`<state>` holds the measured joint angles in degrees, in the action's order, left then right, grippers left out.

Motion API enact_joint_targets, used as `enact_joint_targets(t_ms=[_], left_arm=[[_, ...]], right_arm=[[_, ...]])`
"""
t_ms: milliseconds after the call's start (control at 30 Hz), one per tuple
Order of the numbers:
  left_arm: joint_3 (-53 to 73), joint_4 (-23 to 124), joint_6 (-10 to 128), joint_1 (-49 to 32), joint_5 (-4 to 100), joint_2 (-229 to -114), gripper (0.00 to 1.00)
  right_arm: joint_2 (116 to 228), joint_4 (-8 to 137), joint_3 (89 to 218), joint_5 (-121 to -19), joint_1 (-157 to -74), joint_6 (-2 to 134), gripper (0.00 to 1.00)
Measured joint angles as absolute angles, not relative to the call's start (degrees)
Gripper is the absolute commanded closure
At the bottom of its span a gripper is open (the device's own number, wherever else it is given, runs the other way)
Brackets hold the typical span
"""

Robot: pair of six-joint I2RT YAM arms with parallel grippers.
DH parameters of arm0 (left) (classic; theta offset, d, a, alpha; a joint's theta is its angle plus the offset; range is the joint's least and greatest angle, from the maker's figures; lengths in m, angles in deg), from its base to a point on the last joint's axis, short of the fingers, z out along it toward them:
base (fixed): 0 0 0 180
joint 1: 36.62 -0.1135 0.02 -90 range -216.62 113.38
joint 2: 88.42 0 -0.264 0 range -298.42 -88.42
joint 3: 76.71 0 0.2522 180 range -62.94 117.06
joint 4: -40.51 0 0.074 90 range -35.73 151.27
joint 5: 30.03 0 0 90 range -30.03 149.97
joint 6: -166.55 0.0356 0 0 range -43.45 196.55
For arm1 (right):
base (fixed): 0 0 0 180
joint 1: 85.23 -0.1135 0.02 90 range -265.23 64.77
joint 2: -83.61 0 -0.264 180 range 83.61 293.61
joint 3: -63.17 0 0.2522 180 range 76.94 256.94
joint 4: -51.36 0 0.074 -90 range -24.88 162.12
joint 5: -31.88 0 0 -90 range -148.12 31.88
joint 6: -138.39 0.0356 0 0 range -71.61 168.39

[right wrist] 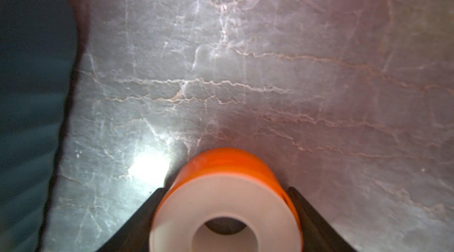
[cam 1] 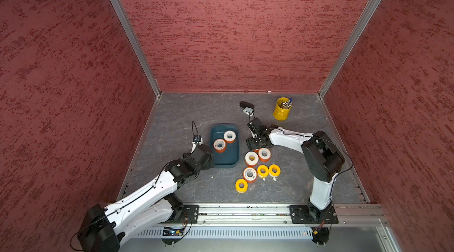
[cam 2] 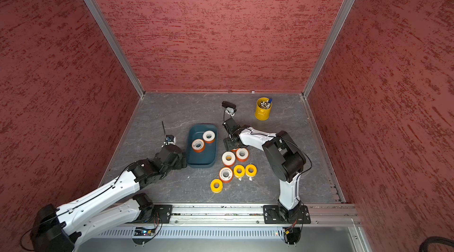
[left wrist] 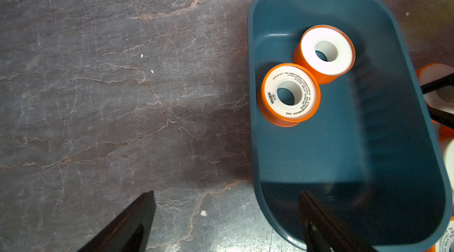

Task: Put the sealing tape into the storage box
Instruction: Pick up the sealing tape at the center of the board, then place the sealing tape in the storage box.

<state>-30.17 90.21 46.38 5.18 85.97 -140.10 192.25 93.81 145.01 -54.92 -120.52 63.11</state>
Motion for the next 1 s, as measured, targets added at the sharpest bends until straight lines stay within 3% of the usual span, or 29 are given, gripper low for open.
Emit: enact_joint_targets(t_ms=[200,1000], left_arm=[[-30.2,90.2,46.4,5.2,86.0,-140.5,0.06],[-30.2,90.2,46.3,5.2,86.4,-140.6,0.06]], right_arm=[[192.2,94.0,145.2,-55.8,-120.4,63.1,0.37],[189.3,99.3,155.5,-58.7,-121.0,62.9,0.38]])
